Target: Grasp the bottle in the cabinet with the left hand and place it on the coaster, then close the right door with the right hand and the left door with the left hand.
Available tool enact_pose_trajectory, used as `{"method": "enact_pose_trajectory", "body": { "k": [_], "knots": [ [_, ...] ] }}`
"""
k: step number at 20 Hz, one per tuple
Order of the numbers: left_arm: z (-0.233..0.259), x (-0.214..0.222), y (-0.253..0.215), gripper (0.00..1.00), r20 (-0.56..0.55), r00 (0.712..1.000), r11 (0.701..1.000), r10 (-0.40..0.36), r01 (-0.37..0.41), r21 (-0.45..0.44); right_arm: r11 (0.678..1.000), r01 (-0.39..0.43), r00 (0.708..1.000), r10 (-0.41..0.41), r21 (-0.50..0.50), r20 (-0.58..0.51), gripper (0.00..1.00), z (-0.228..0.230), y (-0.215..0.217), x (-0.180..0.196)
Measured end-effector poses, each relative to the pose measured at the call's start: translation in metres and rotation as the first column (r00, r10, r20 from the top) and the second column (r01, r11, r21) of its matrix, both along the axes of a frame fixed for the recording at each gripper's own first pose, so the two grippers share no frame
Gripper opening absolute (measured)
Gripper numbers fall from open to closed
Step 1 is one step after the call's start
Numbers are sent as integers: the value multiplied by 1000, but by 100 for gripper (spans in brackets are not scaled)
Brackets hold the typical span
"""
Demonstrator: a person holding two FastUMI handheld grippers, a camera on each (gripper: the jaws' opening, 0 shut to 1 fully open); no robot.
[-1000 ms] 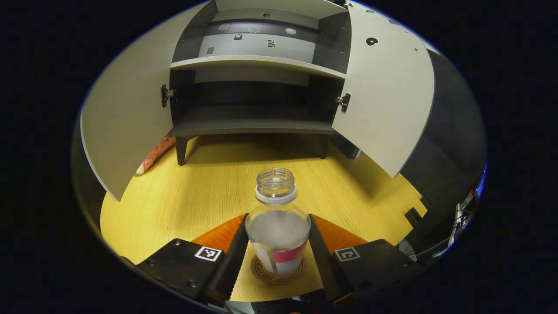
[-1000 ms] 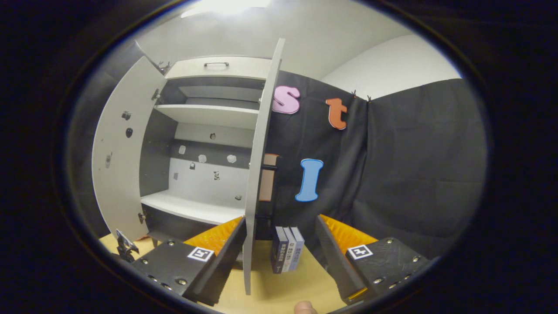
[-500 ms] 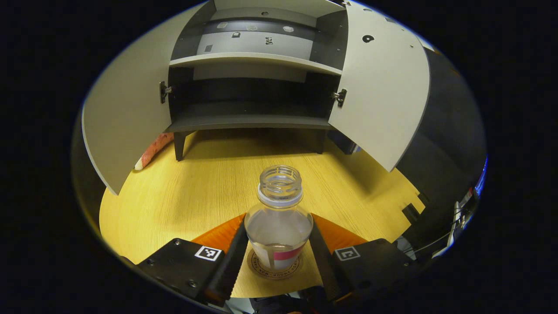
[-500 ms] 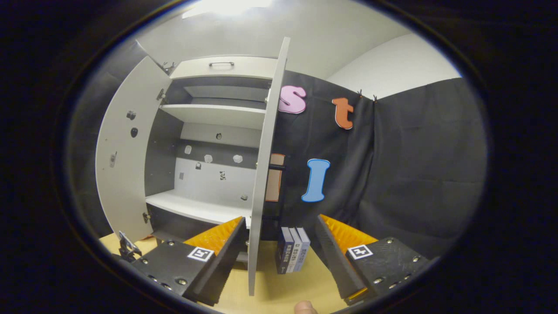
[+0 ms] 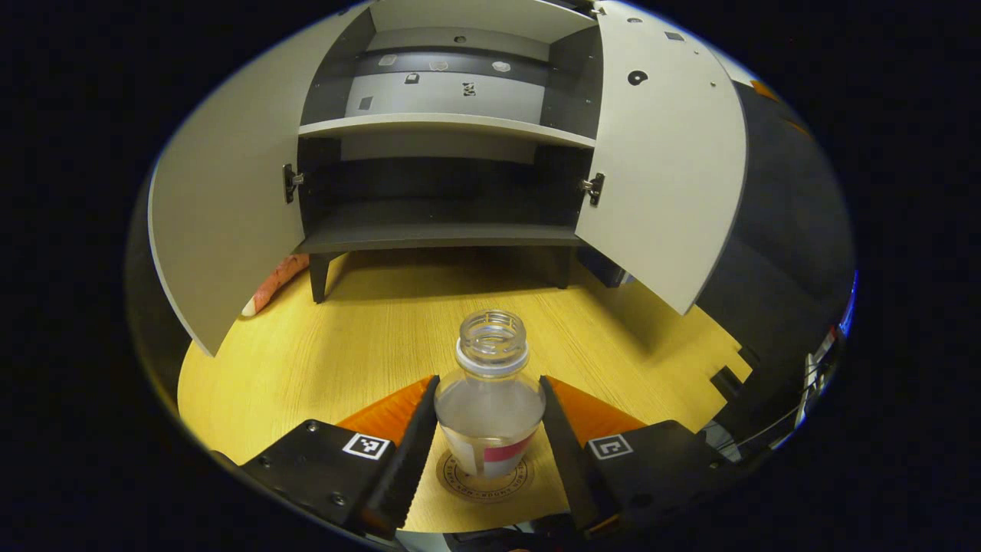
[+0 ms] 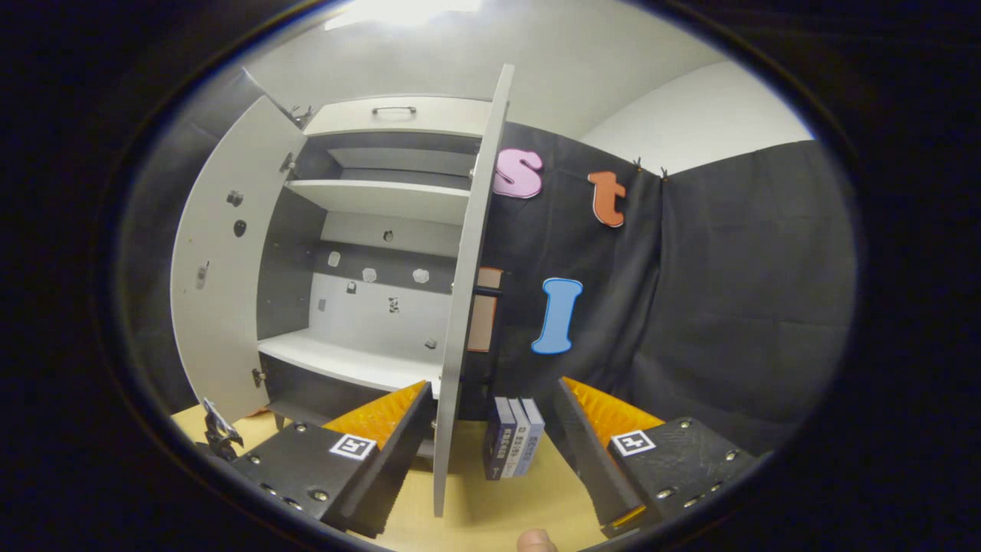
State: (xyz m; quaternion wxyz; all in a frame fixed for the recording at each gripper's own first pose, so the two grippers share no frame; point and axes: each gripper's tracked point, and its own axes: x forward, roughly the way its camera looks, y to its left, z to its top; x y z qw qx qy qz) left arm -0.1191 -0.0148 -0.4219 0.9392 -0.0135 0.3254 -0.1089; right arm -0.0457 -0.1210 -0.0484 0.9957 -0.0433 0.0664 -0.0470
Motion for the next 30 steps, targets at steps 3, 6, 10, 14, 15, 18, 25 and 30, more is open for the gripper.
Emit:
{"method": "enact_pose_trajectory", "body": {
  "k": [3,6,10,14,15,18,25,30],
  "knots": [
    [4,-6,-3,81,2,1000,1000,12,-12,-11,1000,-23,1000,23,-4,-7,96,-3,6,2],
    [6,-10,-3,79,0,1000,1000,12,-12,1,999,-48,999,48,-9,-8,96,-4,11,4],
    [16,-7,-4,79,16,1000,1000,5,-5,23,998,-60,998,60,-8,4,96,-1,14,7],
    [36,4,-5,78,54,999,1000,8,-9,25,998,-57,998,57,-1,7,96,-3,13,8],
    [40,6,-5,78,58,998,1000,8,-9,25,999,-54,998,54,1,6,96,-3,12,8],
    [46,11,-2,77,65,998,999,10,-12,34,999,-46,999,46,13,5,96,-7,9,8],
    [66,15,-3,78,78,997,999,29,-30,13,999,-31,1000,31,21,6,96,-8,1,10],
    [91,29,3,77,115,991,998,64,-62,-22,999,-33,999,33,33,8,96,-10,0,12]
  ]
}}
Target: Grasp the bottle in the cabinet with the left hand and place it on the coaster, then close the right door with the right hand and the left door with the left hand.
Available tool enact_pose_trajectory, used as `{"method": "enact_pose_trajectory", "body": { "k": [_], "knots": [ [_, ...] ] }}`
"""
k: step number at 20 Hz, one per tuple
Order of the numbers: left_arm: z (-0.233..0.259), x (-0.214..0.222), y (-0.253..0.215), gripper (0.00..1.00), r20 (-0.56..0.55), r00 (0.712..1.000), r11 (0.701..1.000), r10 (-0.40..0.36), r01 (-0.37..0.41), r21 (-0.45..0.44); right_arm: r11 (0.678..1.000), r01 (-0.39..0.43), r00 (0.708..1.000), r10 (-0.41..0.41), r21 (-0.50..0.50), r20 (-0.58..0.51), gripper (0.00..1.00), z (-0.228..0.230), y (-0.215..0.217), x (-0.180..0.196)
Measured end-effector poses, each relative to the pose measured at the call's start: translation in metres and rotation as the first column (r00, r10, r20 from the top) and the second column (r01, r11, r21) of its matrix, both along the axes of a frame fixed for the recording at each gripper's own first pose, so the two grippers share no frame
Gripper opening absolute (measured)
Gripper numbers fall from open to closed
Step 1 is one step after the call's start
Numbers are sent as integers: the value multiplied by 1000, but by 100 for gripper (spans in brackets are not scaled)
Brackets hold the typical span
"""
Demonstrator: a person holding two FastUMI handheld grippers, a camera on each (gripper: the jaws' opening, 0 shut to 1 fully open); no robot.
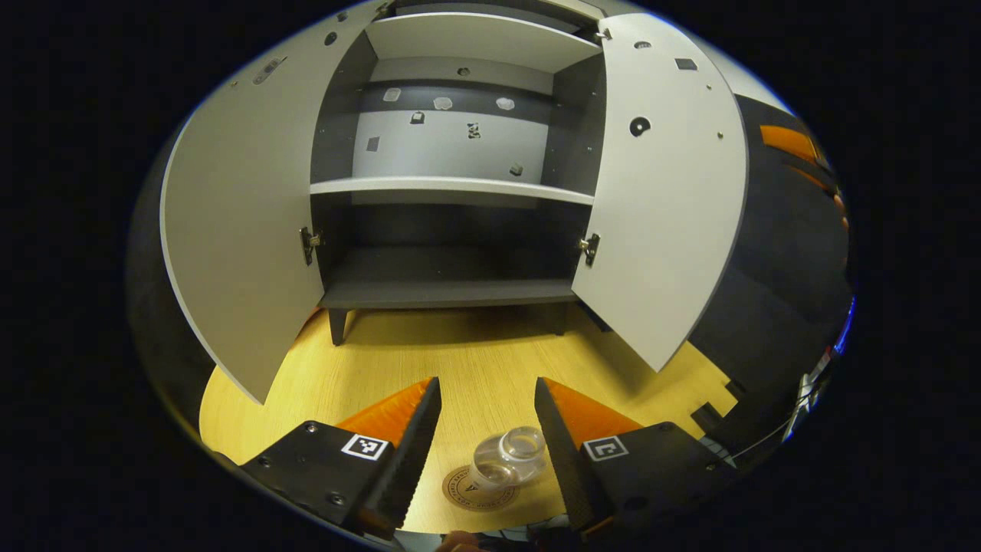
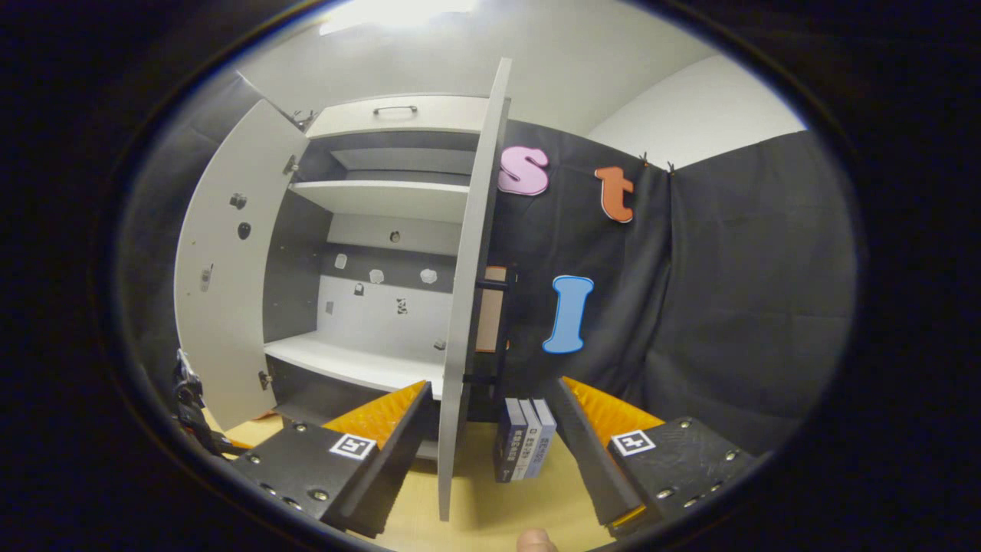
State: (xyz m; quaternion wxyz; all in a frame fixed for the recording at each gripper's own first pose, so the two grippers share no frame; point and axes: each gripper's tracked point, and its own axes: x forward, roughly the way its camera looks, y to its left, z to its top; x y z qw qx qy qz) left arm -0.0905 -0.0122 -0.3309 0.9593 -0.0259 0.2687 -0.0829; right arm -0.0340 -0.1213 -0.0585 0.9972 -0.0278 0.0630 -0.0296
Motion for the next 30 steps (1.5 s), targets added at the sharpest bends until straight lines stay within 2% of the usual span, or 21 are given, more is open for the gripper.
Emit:
{"method": "enact_pose_trajectory", "body": {
  "k": [7,8,9,10,11,12,14,15,16,17,20,27,30],
  "knots": [
    [26,10,26,78,34,997,997,74,-74,6,1000,11,1000,-11,1,2,96,0,-6,0],
    [35,14,30,83,47,995,996,86,-87,10,1000,13,1000,-13,0,2,96,-1,-6,0],
    [47,16,34,78,67,993,995,100,-101,13,1000,15,1000,-15,-1,2,96,0,-7,0],
    [62,21,37,78,94,989,993,114,-116,14,1000,16,1000,-16,-2,3,96,0,-9,0],
    [81,26,38,84,130,984,992,125,-127,8,1000,17,1000,-17,-1,2,96,-1,-9,0],
    [102,32,39,78,172,976,991,135,-136,-5,1000,17,1000,-17,0,1,96,-1,-9,2],
    [146,43,42,79,252,954,987,163,-162,-24,1000,16,1000,-16,-3,2,94,-1,-10,3],
    [167,46,43,82,289,941,984,176,-174,-33,1000,18,1000,-18,-6,5,96,0,-10,4],
    [188,50,45,91,324,926,981,194,-189,-46,1000,20,1000,-20,-9,9,96,1,-11,5],
    [206,51,44,96,347,915,979,204,-197,-58,1000,23,1000,-23,-11,13,96,3,-13,6],
    [249,54,47,97,413,880,972,232,-219,-79,999,38,999,-37,-6,31,96,9,-18,10],
    [270,45,59,96,436,861,961,262,-272,-39,994,104,993,-103,-21,62,96,19,-30,32],
    [266,42,64,96,432,861,958,268,-284,-29,996,90,994,-90,-1,59,96,19,-26,39]
  ]
}}
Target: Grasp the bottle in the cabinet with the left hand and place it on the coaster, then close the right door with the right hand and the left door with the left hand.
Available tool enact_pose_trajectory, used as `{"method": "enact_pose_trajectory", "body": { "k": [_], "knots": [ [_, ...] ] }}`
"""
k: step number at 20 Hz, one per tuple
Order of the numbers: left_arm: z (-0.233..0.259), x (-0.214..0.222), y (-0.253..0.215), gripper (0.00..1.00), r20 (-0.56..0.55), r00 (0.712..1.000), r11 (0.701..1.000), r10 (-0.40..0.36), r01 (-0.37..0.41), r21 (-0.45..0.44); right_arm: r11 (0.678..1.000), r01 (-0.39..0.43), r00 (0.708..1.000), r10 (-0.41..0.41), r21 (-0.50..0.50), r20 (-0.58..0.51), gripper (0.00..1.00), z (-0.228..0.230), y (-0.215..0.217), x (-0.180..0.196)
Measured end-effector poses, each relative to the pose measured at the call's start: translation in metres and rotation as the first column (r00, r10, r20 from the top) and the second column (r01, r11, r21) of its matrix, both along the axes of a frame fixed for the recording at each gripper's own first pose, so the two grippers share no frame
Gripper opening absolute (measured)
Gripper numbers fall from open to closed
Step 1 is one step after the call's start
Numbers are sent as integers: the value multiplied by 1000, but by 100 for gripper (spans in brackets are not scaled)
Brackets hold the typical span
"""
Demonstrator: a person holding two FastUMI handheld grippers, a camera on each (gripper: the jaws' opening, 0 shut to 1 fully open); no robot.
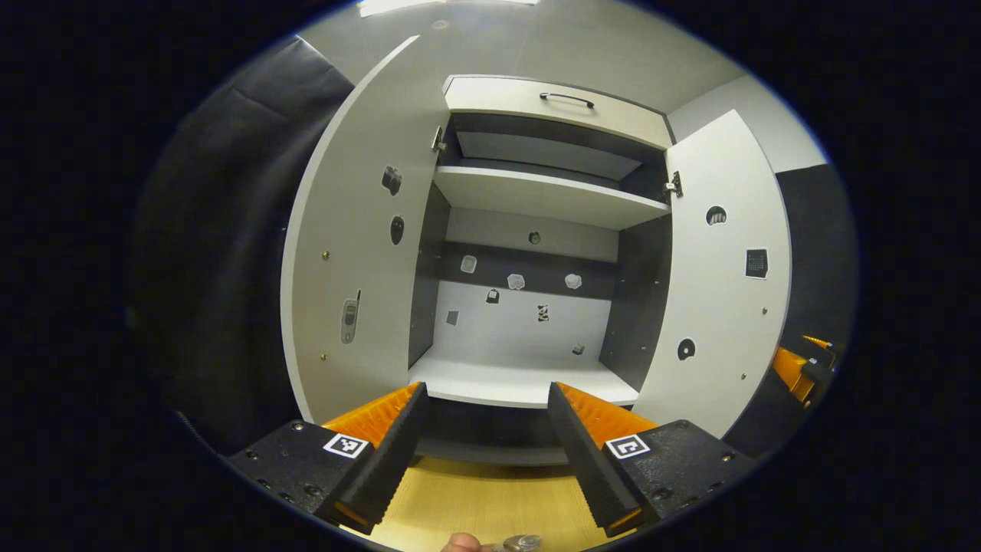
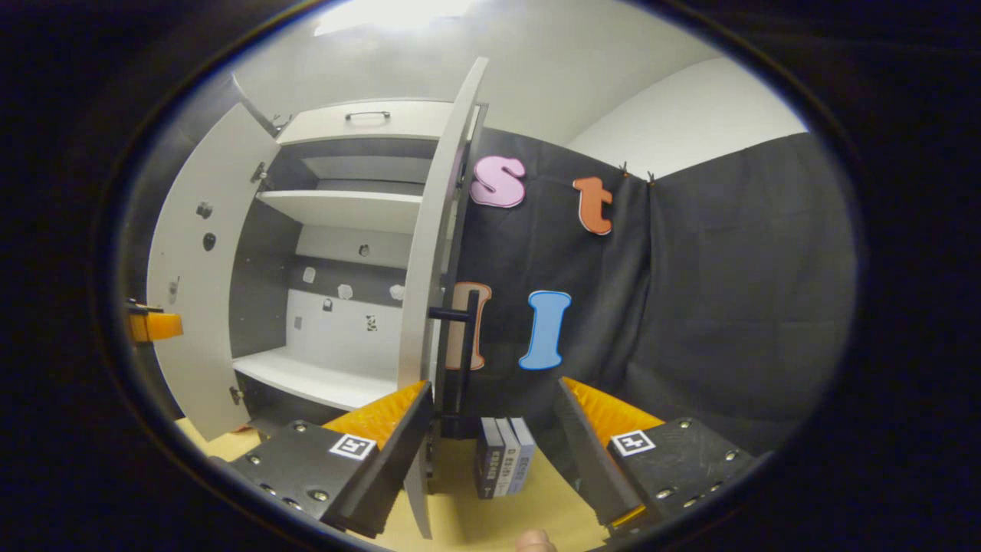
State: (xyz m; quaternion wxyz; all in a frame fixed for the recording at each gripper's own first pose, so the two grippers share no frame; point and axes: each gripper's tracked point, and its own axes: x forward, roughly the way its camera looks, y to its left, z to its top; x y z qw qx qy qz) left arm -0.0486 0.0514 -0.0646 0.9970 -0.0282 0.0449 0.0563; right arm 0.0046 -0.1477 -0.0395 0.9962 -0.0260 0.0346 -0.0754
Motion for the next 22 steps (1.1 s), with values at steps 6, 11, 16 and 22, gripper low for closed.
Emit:
{"method": "enact_pose_trajectory", "body": {
  "k": [6,11,16,22],
  "knots": [
    [-2,-5,11,97,-16,1000,1000,19,-18,10,994,-91,996,92,53,-11,93,-2,18,3],
    [0,-4,10,97,-8,1000,1000,4,-4,-8,984,-165,986,166,69,-8,95,0,56,8],
    [-1,-9,22,97,-14,999,999,32,-32,10,967,-245,969,246,72,-8,95,0,95,19],
    [-6,-25,42,97,-27,995,996,92,-92,5,954,-286,958,288,90,-4,93,3,117,35]
  ]
}}
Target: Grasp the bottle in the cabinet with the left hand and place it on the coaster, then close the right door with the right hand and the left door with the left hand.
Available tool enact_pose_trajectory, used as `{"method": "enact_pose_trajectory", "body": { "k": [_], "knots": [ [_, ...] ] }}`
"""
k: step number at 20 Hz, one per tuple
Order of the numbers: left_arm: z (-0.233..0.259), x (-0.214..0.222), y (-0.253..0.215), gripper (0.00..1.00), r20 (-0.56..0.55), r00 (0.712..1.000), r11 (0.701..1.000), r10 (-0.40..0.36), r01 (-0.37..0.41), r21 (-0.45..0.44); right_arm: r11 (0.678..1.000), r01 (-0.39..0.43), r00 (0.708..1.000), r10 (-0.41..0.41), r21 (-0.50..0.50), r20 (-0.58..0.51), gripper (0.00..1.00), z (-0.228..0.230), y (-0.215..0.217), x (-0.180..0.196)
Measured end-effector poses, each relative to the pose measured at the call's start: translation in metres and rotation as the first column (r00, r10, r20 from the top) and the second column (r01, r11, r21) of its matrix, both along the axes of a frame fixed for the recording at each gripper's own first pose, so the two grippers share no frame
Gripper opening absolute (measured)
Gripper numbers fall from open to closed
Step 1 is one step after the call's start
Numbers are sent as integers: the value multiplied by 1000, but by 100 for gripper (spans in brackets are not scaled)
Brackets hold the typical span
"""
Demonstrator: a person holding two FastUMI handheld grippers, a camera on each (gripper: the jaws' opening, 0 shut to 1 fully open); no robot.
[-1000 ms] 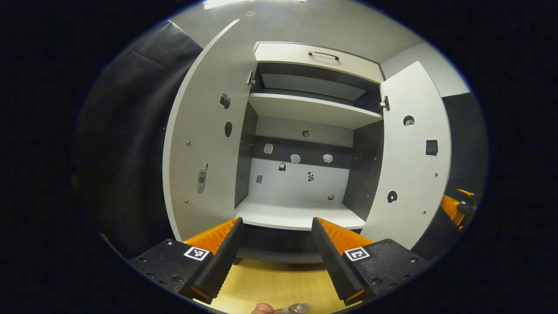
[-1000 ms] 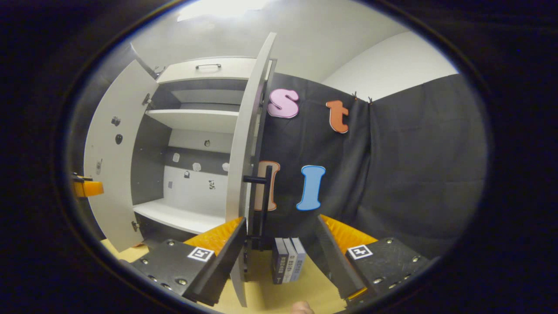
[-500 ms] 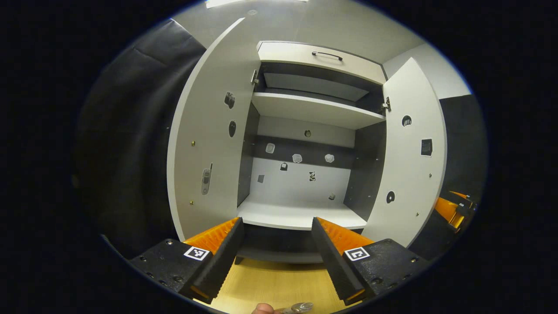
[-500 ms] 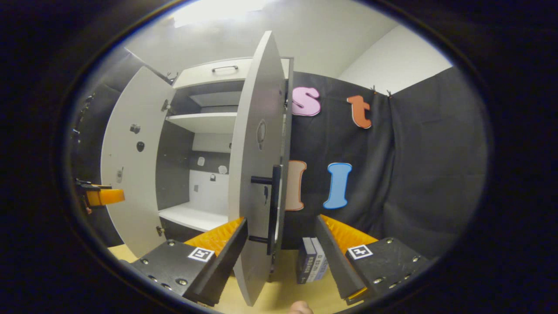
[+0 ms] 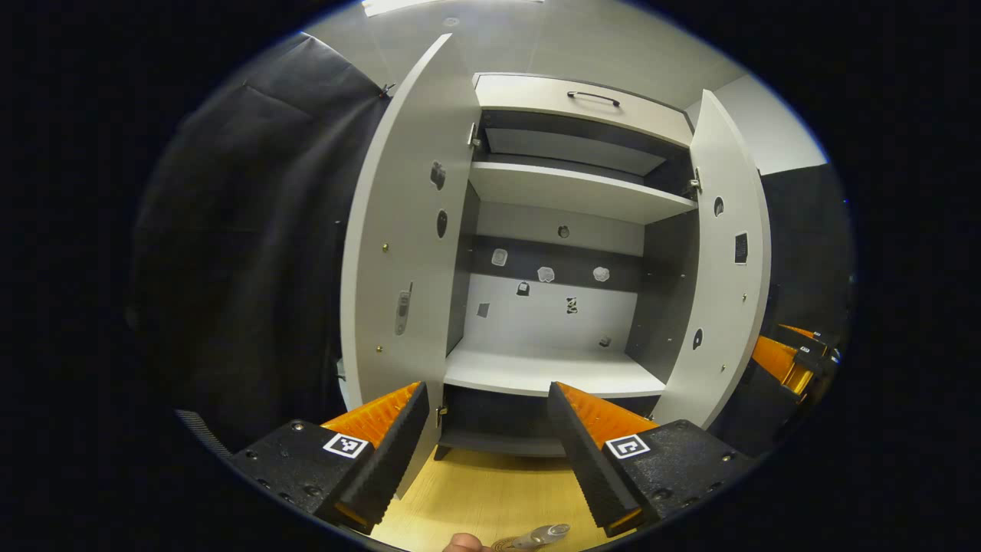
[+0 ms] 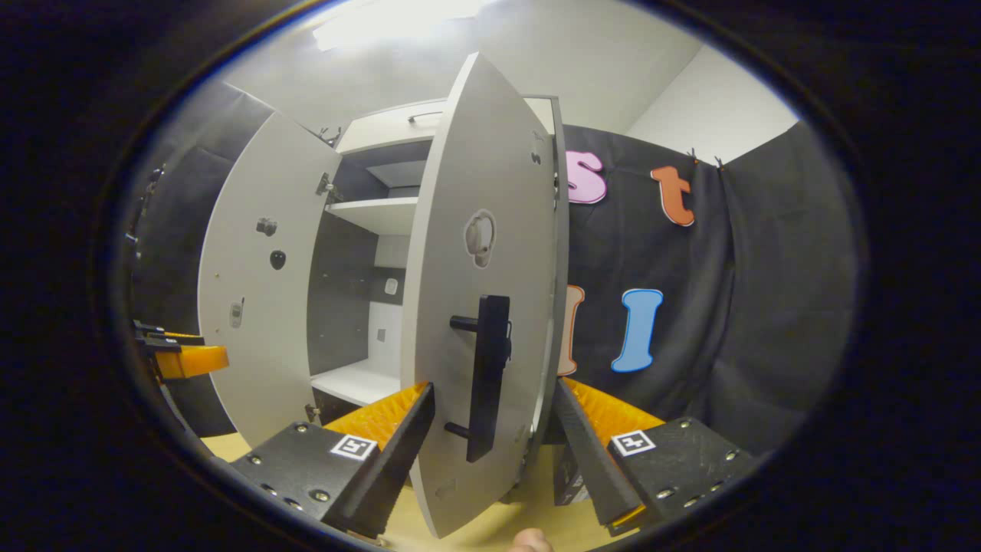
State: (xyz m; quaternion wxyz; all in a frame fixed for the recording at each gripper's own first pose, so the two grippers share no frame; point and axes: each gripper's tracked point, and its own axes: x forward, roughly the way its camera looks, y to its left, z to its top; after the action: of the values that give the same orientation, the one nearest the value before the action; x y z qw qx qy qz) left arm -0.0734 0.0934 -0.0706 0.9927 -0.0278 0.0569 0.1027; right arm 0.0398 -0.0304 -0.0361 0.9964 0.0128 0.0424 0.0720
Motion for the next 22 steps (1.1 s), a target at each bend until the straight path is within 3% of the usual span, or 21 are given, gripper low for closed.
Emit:
{"method": "enact_pose_trajectory", "body": {
  "k": [11,18,22],
  "knots": [
    [-2,-14,16,97,2,999,999,48,-48,-6,986,-168,985,169,-20,29,95,8,75,-7],
    [-1,-18,27,93,10,997,997,77,-77,-9,985,-173,984,173,-9,36,93,11,76,-12],
    [-4,-19,29,97,8,996,996,86,-86,-15,986,-164,986,165,-7,30,93,9,72,-11]
  ]
}}
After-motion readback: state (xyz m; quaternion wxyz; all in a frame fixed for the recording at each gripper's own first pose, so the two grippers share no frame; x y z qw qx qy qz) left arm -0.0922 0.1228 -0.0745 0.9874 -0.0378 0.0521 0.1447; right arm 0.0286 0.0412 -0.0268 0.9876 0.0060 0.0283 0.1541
